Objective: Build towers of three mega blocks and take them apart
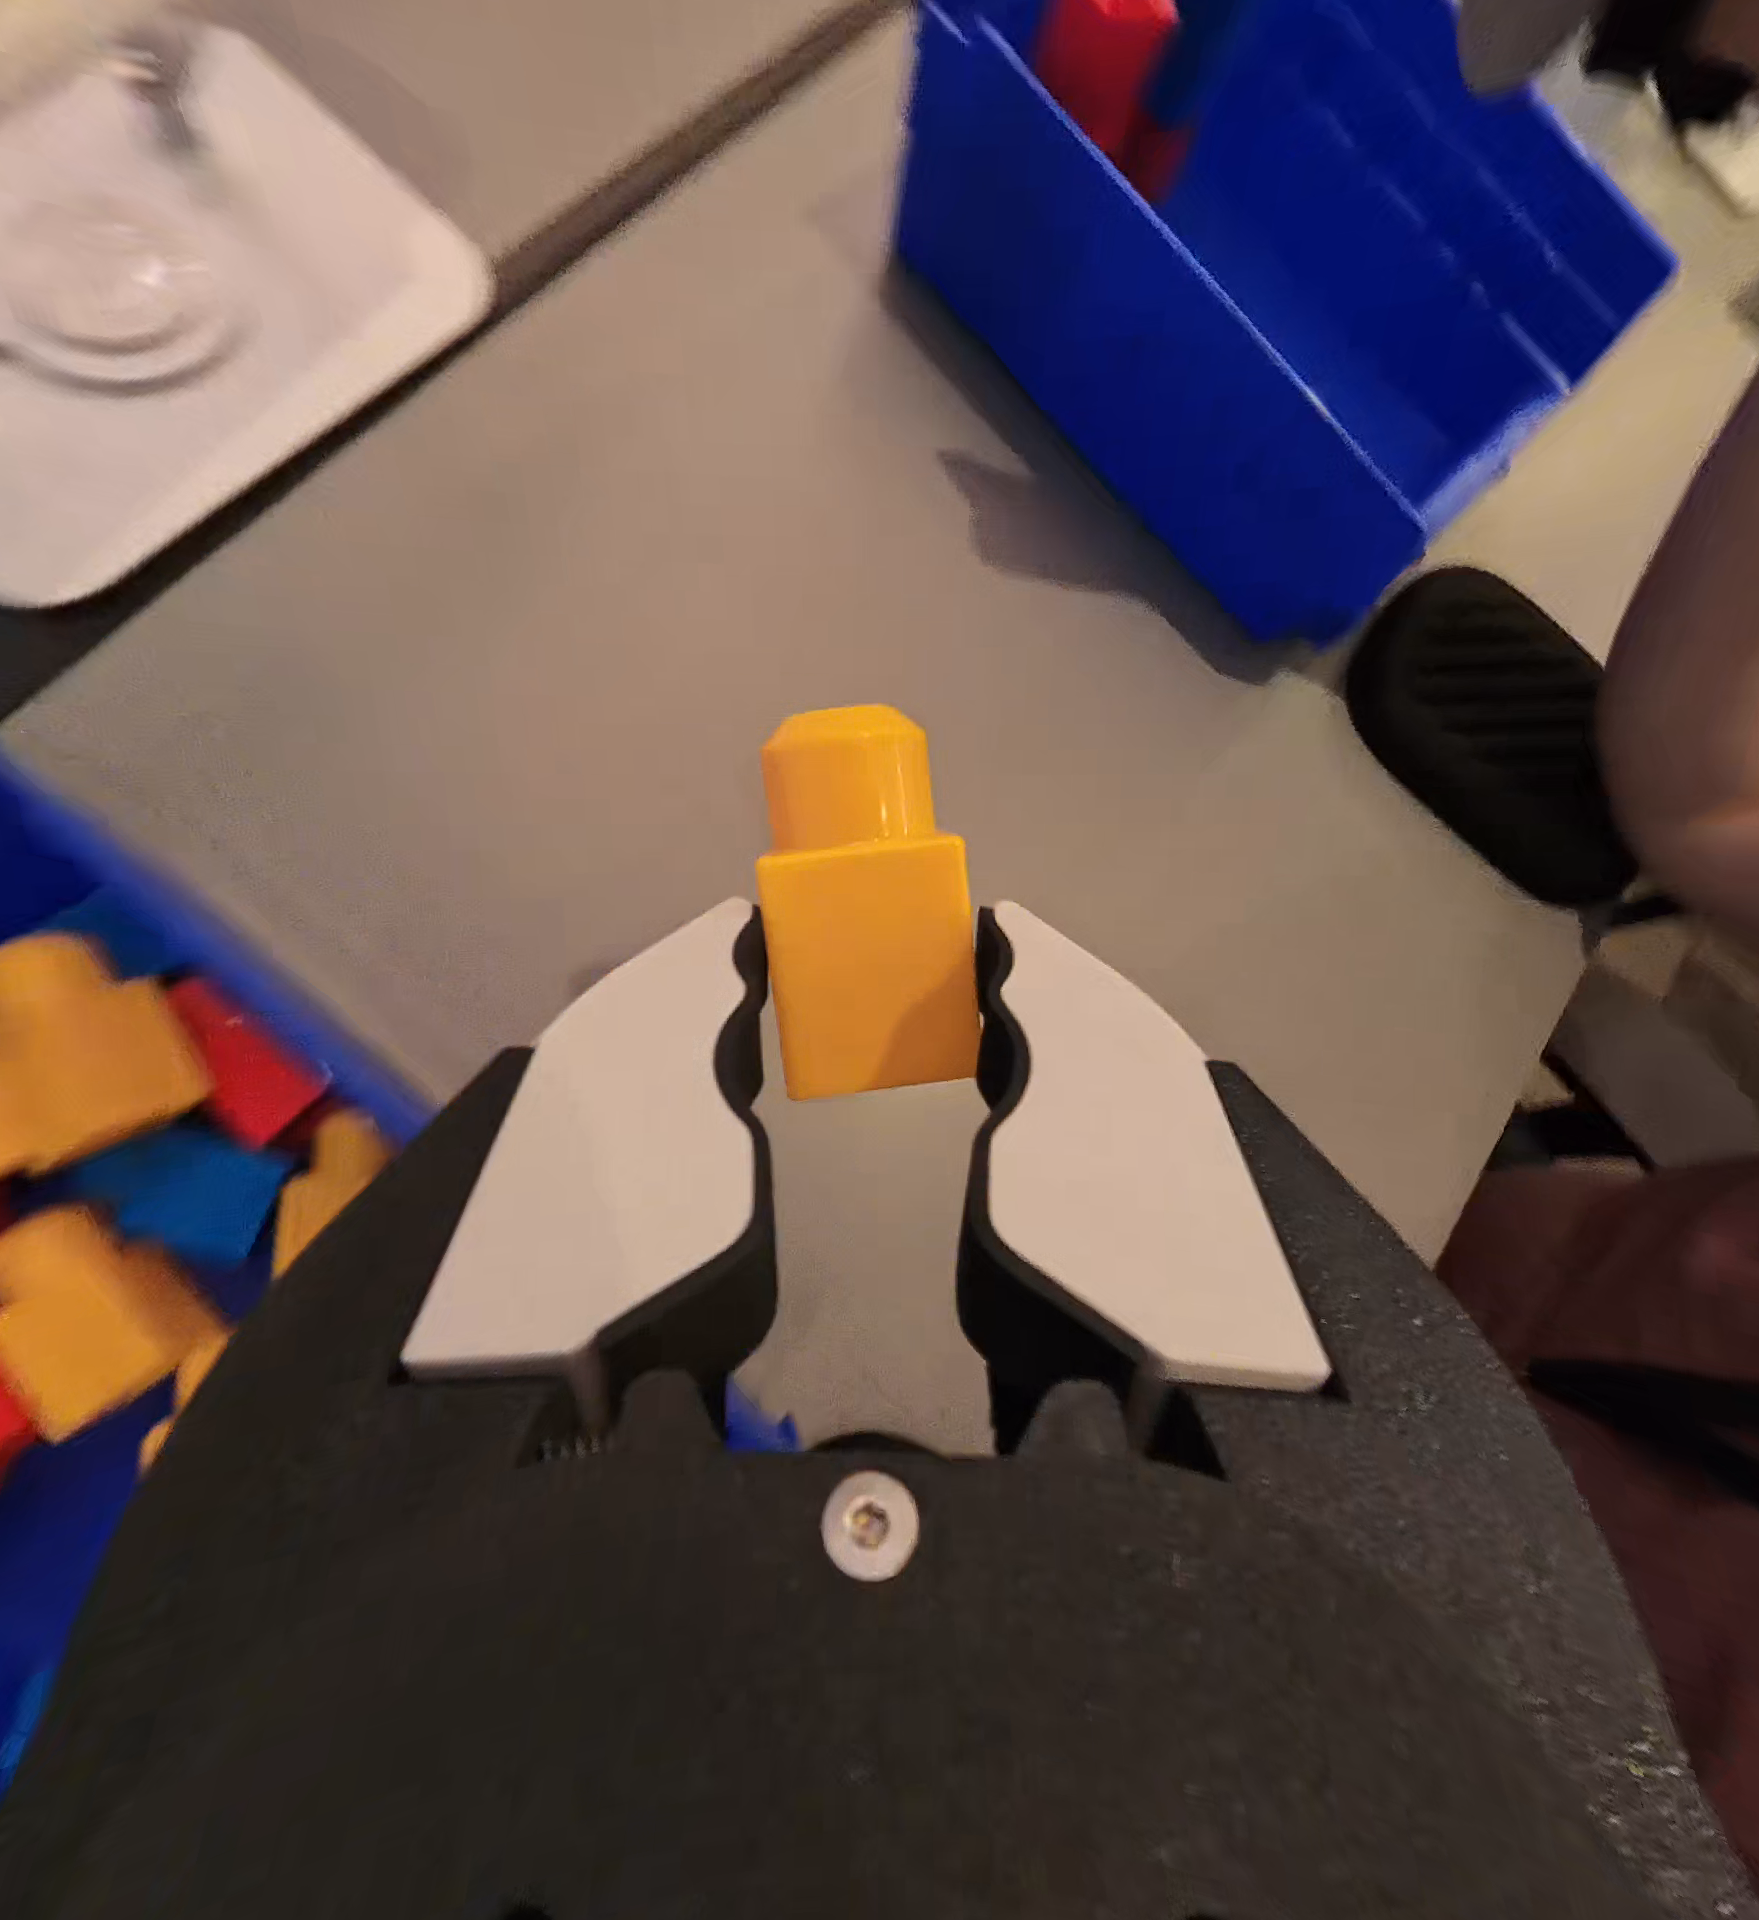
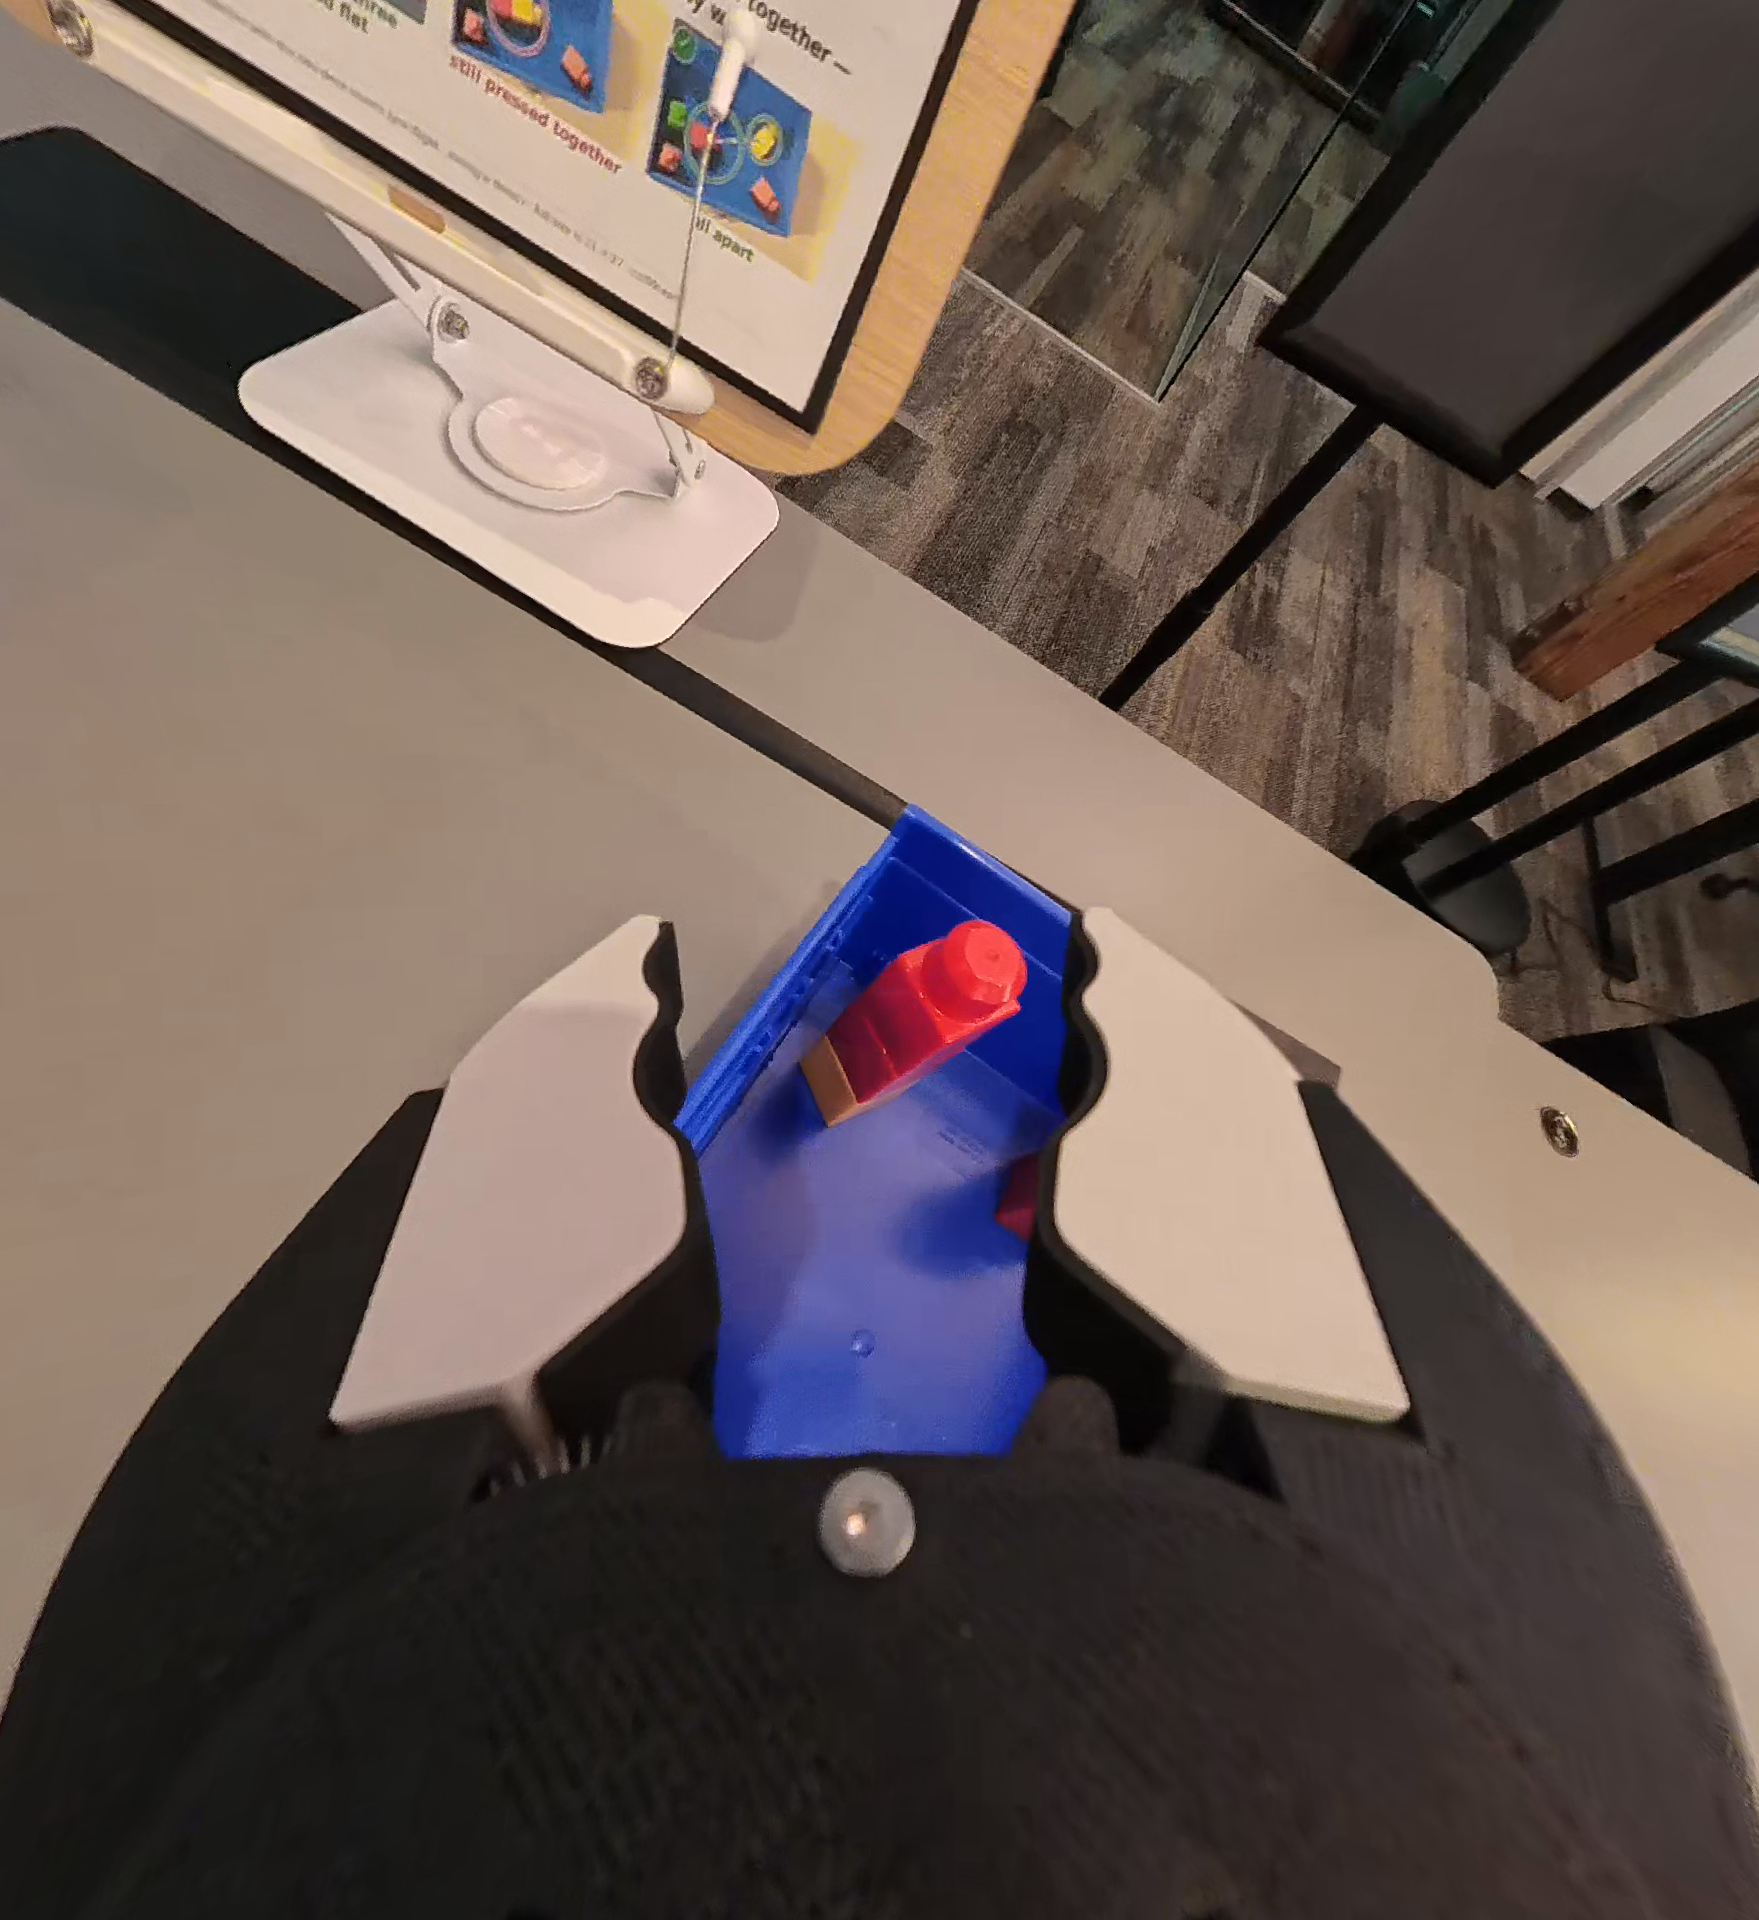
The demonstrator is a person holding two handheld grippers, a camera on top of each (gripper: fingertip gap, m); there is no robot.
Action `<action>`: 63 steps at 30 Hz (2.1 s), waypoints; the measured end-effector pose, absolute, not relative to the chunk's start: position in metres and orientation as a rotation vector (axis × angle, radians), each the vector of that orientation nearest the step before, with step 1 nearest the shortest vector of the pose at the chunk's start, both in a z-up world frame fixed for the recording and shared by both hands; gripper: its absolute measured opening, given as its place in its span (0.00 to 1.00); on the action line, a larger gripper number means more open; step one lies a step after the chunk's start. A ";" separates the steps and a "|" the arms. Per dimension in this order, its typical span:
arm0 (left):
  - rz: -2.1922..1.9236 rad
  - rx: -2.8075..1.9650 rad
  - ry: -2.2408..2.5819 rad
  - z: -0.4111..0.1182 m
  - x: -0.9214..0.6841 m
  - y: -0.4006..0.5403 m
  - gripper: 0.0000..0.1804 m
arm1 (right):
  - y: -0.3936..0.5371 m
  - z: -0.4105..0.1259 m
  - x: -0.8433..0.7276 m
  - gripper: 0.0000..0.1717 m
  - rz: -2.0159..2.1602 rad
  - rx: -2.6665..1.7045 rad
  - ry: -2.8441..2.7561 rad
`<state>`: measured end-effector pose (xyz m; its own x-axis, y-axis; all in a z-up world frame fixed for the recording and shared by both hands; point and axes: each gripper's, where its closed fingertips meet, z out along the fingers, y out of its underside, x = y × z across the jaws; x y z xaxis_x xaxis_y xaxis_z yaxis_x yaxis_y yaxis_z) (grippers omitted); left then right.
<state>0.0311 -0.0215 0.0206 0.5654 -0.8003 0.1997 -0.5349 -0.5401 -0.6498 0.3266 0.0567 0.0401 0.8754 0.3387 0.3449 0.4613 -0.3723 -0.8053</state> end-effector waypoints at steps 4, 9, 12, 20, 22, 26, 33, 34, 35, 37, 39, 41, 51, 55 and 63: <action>-0.492 -2.284 1.232 -0.043 0.105 -0.009 0.21 | 0.057 0.035 0.322 0.41 -0.129 -2.008 -0.607; -0.354 -2.424 1.299 -0.119 0.123 0.001 0.21 | 0.055 0.035 0.326 0.41 -0.118 -2.019 -0.608; -0.372 -2.473 1.265 -0.134 0.123 0.005 0.21 | 0.055 0.038 0.328 0.41 -0.106 -2.013 -0.602; -0.301 -2.436 1.270 -0.129 0.118 0.014 0.40 | 0.057 0.033 0.334 0.42 -0.112 -2.039 -0.607; -0.307 -2.389 1.245 -0.099 0.105 0.015 0.38 | 0.057 0.035 0.335 0.41 -0.113 -2.031 -0.605; -0.229 -2.391 1.086 -0.025 0.017 0.013 0.36 | 0.055 0.040 0.336 0.41 -0.105 -2.016 -0.601; 0.009 -2.799 0.491 -0.051 -0.198 -0.003 0.33 | 0.057 0.037 0.335 0.41 -0.104 -2.027 -0.605; -0.033 -2.846 0.448 -0.061 -0.206 -0.005 0.33 | 0.057 0.036 0.336 0.41 -0.107 -2.031 -0.606; -0.065 -2.890 0.424 -0.070 -0.211 -0.006 0.32 | 0.057 0.036 0.335 0.41 -0.108 -2.032 -0.609; -0.085 -2.931 0.417 -0.083 -0.215 -0.003 0.32 | 0.056 0.036 0.336 0.42 -0.104 -2.032 -0.607; -0.071 -2.936 0.442 -0.092 -0.214 0.004 0.32 | 0.056 0.037 0.336 0.41 -0.099 -2.031 -0.603; 0.009 -2.946 0.434 -0.097 -0.219 0.012 0.32 | 0.055 0.037 0.337 0.42 -0.099 -2.030 -0.601; 0.077 -3.052 0.397 -0.121 -0.232 0.012 0.28 | 0.055 0.030 0.332 0.41 -0.107 -2.053 -0.641; 0.120 -3.079 0.406 -0.128 -0.236 0.013 0.19 | 0.055 0.026 0.331 0.42 -0.122 -2.066 -0.665; 0.115 -2.768 0.363 -0.033 -0.207 0.002 0.18 | 0.056 0.023 0.330 0.41 -0.132 -2.078 -0.668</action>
